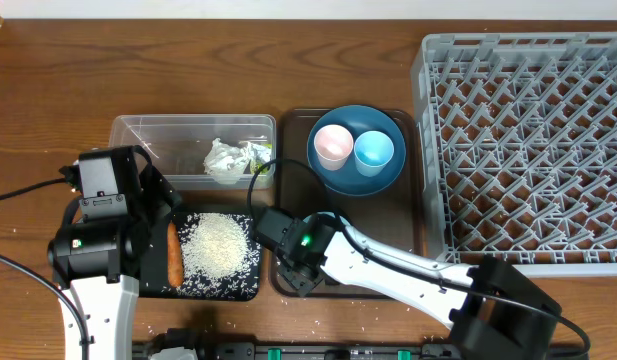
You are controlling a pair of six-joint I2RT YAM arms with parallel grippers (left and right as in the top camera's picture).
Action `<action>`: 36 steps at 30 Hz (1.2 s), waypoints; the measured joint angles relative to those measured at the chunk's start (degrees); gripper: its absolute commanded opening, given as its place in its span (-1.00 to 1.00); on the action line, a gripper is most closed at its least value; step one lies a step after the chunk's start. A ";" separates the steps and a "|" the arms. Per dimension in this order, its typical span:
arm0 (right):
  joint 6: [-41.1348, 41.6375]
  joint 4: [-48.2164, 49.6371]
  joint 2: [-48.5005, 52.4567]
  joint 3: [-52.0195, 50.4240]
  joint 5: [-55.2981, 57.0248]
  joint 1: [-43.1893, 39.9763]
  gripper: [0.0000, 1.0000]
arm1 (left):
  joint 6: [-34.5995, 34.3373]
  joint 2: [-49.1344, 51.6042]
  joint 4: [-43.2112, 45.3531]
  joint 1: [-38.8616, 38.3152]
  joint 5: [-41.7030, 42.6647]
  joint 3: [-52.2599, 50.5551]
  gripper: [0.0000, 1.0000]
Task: Sort waste into correct bins and load items into the dishwasher rack
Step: 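Lift bowl with right gripper and carry it over the dish rack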
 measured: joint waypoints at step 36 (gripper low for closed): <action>-0.11 -8.17 -2.10 11.65 1.05 -1.42 -0.98 | 0.00 0.00 -0.02 0.00 0.00 0.00 0.93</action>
